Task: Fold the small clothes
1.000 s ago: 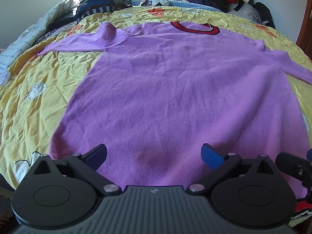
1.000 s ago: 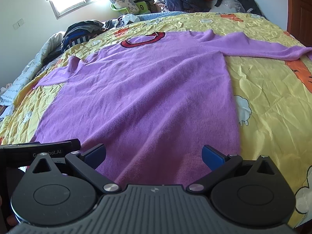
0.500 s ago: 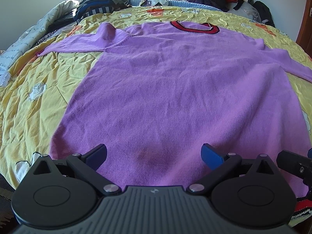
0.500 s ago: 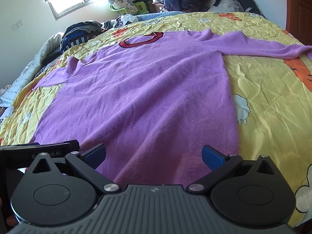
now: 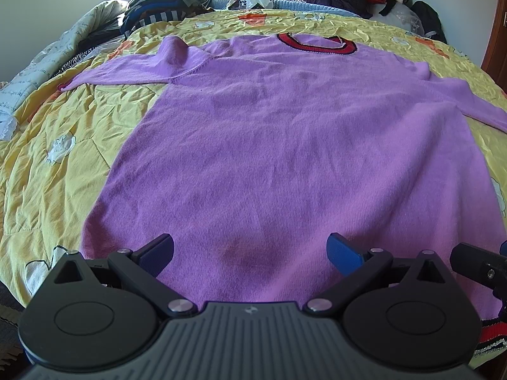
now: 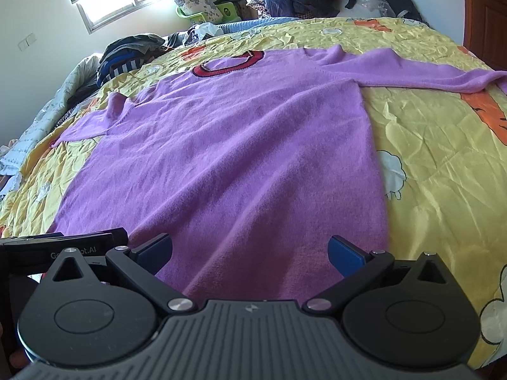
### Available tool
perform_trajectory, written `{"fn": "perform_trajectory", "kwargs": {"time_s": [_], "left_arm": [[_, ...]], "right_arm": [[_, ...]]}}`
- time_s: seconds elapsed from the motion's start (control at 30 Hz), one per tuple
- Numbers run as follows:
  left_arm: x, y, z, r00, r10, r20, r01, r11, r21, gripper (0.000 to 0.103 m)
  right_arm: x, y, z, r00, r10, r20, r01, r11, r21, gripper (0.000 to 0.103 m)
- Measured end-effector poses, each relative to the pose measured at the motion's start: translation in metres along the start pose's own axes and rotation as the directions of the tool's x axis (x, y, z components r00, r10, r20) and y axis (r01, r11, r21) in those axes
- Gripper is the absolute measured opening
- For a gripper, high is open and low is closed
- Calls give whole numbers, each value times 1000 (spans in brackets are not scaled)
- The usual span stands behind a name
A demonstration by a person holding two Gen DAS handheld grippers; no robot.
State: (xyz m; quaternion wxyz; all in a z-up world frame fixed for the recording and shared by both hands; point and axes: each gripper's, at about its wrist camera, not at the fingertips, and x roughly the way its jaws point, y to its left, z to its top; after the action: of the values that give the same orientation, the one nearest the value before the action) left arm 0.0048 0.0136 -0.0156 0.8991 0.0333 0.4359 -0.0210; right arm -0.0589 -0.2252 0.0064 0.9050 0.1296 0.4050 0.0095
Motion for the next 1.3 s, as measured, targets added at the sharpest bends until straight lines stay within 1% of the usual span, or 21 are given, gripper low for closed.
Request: {"fn": "perform_trajectory", "kwargs": {"time_s": [1.3], "left_arm": [[1,-1,-1,1000,1,-5,-1,1000,3,103]], "right_arm": [[4,-3,-2,1000,-3,-4,3,1000,10,103]]}}
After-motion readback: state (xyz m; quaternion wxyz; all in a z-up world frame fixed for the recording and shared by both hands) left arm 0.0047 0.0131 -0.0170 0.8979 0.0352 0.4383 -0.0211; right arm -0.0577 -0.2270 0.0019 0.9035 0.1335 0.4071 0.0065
